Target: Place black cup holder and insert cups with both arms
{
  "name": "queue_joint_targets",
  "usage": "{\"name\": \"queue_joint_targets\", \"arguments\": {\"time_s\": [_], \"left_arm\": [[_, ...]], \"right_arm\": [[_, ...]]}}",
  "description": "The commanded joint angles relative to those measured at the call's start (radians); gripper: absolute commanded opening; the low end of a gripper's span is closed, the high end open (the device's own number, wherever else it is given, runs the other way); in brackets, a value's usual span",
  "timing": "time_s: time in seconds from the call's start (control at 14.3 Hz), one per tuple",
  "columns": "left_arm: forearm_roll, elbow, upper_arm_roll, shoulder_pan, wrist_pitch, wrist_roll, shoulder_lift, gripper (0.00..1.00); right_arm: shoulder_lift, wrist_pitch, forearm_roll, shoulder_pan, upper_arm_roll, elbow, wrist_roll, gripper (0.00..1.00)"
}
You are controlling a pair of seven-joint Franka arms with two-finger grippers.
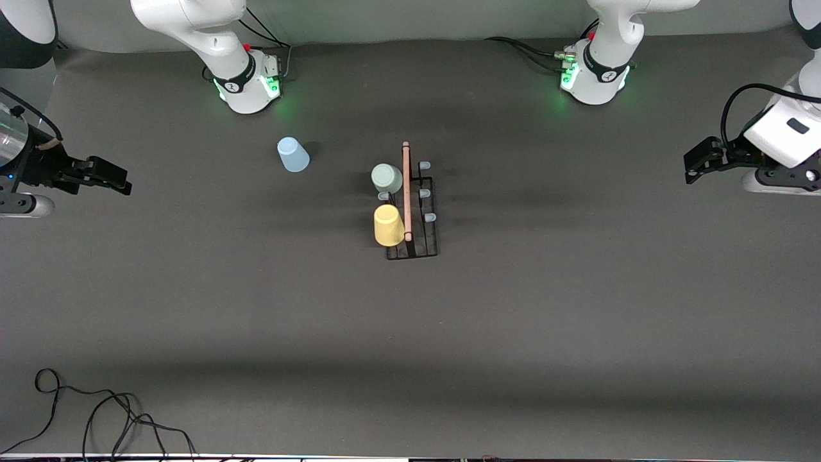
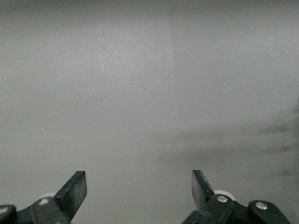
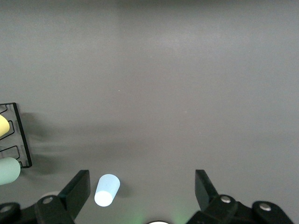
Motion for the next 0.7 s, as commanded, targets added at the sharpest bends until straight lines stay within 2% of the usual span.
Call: {"name": "queue_joint_targets", "arguments": {"time_s": [0.0, 0.63], "left_arm": [[0.0, 0.001, -0.006, 0.001, -0.02, -0.004, -0.014, 1.0], [0.002, 0.001, -0.019, -0.007, -0.026, -0.017, -0.02, 1.0]], "right_arm": [[-0.03, 0.021, -0.021, 0.002, 0.01, -0.035, -0.017, 1.0], [-0.03, 0.021, -0.021, 0.0, 0.007, -0.035, -0.017, 1.0]]}}
